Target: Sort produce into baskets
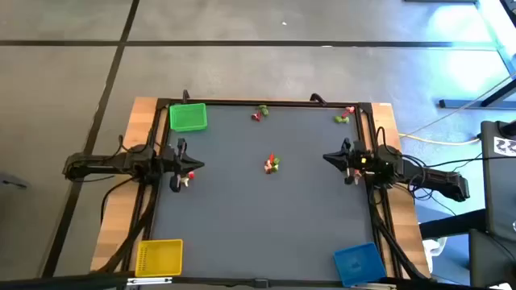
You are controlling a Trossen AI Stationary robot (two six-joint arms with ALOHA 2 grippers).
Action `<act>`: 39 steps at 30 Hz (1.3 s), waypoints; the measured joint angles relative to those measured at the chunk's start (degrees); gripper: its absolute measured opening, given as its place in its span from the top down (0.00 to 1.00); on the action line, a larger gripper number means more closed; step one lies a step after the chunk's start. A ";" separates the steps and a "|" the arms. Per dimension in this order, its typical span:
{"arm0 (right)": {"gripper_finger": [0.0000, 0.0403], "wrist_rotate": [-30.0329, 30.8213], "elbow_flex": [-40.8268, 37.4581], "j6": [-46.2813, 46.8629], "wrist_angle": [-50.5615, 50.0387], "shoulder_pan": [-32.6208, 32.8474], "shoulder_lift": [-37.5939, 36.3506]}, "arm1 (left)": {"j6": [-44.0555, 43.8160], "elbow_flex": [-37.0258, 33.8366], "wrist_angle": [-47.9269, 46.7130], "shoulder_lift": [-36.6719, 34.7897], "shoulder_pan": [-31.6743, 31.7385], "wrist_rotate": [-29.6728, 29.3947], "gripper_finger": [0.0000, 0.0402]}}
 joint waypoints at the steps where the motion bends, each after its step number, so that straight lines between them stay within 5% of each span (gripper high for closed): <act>1: 0.96 0.00 0.00 0.00 -0.01 0.00 0.00 | 0.00 0.00 0.00 -0.02 0.02 0.00 0.98; 39: 0.96 0.02 0.00 0.01 -0.36 -0.04 0.00 | 2.27 0.00 -0.02 0.00 0.02 -0.02 0.98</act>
